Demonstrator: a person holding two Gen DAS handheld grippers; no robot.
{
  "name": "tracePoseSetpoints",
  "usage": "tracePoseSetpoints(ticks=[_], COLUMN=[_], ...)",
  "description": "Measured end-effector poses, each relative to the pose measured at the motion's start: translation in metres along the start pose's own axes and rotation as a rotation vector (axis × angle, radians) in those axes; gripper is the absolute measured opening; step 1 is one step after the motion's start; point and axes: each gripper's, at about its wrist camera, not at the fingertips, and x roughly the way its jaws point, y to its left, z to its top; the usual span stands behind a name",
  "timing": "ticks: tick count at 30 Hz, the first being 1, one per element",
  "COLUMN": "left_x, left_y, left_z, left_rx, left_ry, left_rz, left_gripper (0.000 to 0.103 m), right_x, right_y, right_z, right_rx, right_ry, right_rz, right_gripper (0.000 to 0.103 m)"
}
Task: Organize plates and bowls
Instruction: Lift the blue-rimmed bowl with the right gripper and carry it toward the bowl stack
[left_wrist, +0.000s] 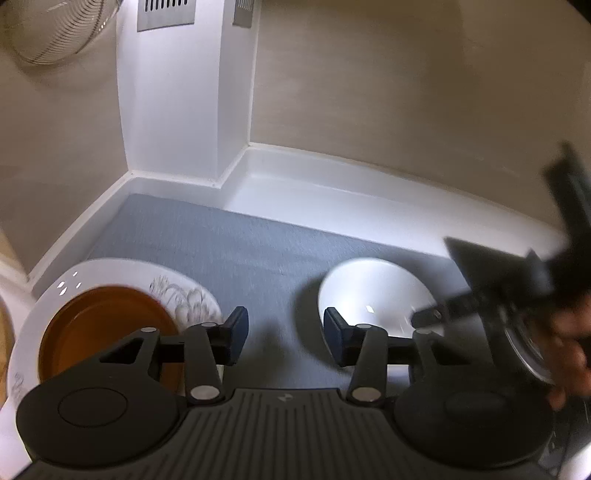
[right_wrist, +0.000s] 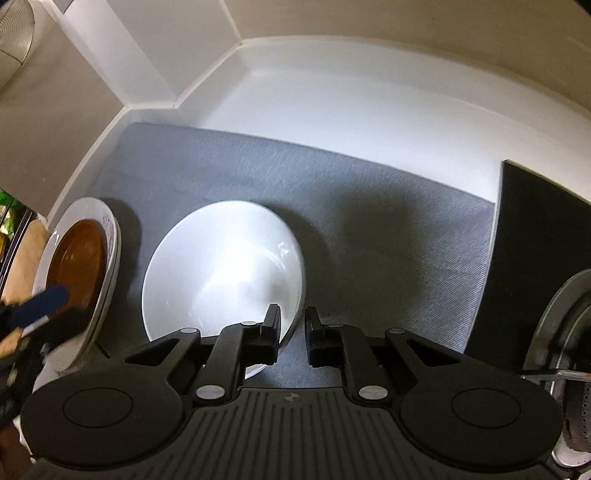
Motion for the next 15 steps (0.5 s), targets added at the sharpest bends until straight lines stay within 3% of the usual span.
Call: tracePoseSetpoints(ticks=[5,13,15], left_x=[0.038,0.064,0.07], left_y=[-0.005,-0.016,-0.019], left_z=[0.008,0.009,0.007], left_rx=[0.015,0.039,0.046], left_ry=[0.05,0.112,0.135], left_rz=[0.018,-0.05,-0.054], left_gripper=[0.054,0.055,0.043], right_x=[-0.006,-0.004,-0.003], right_y=[-0.005,-0.002,-0.003], right_z=[-0.003,-0.002,-0.003], right_rx=[0.044,0.043,0.044], right_ry=[-0.049,-0.067,-0.061], right_rz=[-0.027,-0.039,-0.041], right_gripper=[0.016,0.016,0.016])
